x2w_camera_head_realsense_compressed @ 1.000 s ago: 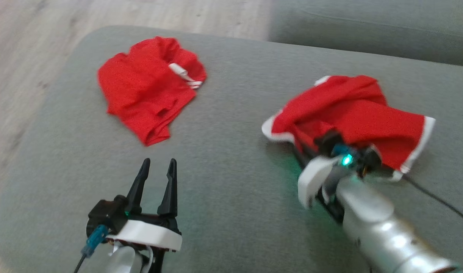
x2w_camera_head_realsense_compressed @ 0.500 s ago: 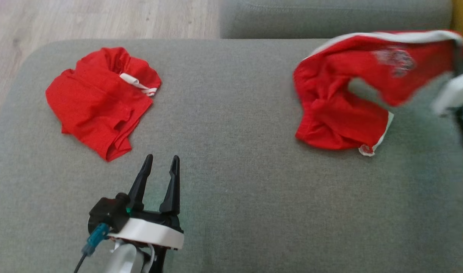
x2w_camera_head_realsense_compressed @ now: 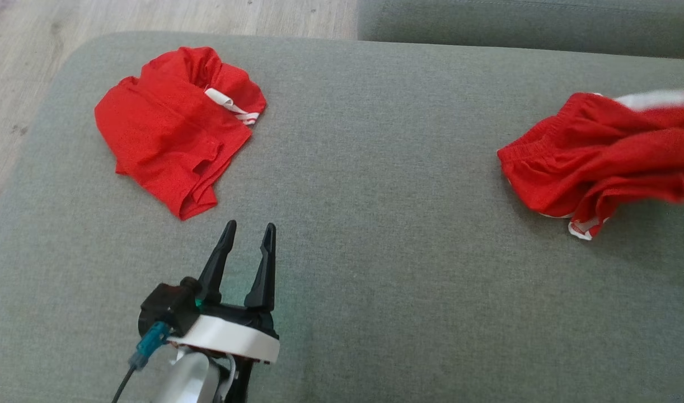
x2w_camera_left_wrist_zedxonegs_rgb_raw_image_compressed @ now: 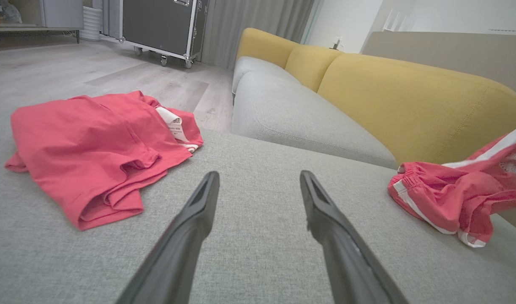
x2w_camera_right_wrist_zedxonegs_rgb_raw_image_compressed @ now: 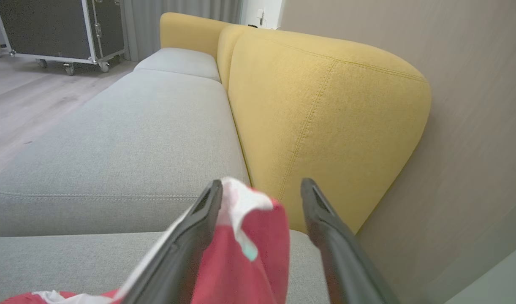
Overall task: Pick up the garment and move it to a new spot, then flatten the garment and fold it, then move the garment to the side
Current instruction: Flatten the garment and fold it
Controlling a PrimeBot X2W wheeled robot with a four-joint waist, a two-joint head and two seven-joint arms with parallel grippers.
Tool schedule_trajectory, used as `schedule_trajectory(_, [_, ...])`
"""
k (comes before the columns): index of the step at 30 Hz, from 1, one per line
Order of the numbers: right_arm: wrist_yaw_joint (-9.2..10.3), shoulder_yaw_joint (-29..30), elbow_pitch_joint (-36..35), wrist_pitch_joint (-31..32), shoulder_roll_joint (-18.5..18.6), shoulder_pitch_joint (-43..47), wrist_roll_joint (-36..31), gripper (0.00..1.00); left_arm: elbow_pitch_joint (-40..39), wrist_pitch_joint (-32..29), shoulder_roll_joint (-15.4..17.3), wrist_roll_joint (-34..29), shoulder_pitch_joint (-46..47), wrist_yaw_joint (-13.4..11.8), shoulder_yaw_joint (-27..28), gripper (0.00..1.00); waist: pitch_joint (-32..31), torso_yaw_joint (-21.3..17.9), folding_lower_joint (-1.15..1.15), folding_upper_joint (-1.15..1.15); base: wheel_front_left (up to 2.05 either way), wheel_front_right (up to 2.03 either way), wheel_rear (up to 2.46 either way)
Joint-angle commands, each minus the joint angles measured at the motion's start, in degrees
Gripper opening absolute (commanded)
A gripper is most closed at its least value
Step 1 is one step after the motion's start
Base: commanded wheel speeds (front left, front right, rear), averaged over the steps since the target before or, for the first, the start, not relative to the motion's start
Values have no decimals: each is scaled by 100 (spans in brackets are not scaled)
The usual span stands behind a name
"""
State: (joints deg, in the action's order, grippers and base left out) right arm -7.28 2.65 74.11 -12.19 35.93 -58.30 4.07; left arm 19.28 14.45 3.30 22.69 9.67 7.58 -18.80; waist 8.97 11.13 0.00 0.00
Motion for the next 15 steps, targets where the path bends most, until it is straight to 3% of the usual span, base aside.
schedule_trajectory(1, [-21,14,-113,-85,87,-85,-143,100,-156,55,50,19,224,-9,132,100,-5,2,0,0,0,0,0])
schedule_trajectory(5, [-21,395,-221,-204,-200,-59,-653,100,-138,55,60,18,191,-9,175,100,-75,-61,0,0,0,0,0])
schedule_trajectory(9, [-21,658,-694,-270,-845,155,-985,100,-167,55,69,0,154,-9,245,100,-196,-217,0,0,0,0,0])
schedule_trajectory(15, [-21,617,-2381,-279,-2037,1064,-840,100,-289,55,63,-7,56,-9,402,100,-418,-508,0,0,0,0,0])
